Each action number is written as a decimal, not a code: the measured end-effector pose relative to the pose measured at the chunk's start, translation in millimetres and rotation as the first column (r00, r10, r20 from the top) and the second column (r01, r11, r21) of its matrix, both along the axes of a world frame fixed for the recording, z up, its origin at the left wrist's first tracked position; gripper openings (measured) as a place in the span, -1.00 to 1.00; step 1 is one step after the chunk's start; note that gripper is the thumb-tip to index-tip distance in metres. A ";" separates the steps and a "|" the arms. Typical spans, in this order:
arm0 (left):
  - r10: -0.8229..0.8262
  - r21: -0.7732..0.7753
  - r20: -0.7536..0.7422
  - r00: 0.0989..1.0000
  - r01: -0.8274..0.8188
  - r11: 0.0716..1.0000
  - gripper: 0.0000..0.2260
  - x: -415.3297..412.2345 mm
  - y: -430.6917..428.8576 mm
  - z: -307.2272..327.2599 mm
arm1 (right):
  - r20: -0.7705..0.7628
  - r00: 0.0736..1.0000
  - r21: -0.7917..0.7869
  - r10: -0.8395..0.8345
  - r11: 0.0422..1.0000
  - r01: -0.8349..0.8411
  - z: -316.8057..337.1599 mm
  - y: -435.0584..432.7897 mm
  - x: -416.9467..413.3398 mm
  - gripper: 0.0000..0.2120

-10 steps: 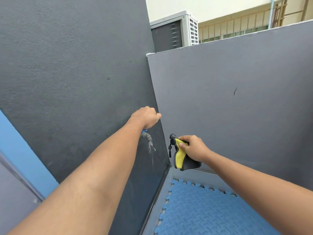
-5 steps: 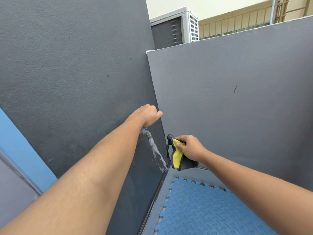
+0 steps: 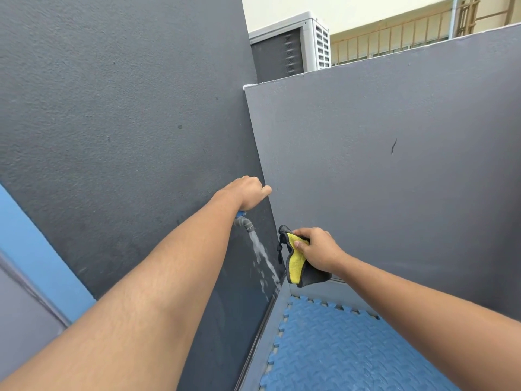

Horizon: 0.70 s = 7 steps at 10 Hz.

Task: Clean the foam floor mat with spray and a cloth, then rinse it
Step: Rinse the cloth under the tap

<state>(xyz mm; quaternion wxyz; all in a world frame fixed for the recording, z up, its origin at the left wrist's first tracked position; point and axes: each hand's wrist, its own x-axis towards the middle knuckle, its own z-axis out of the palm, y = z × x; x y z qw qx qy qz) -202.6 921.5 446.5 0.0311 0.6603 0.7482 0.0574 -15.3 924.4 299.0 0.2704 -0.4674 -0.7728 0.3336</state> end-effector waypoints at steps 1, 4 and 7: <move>0.003 -0.001 -0.004 1.000 -0.003 1.000 -0.63 0.9 -1.2 0.5 | -0.007 1.000 0.001 0.004 1.000 -0.004 -2.2 -0.3 -0.6 -0.70; 0.057 -0.017 -0.036 0.998 -0.058 0.998 -0.63 1.2 0.7 1.6 | -0.004 1.000 -0.006 0.022 1.000 -0.022 -9.5 -4.0 -2.2 -0.71; 0.308 -0.016 -0.010 0.951 -0.308 0.951 -0.74 6.1 1.6 0.0 | -0.017 1.000 -0.021 0.014 1.000 -0.015 -25.0 -3.7 0.5 -0.71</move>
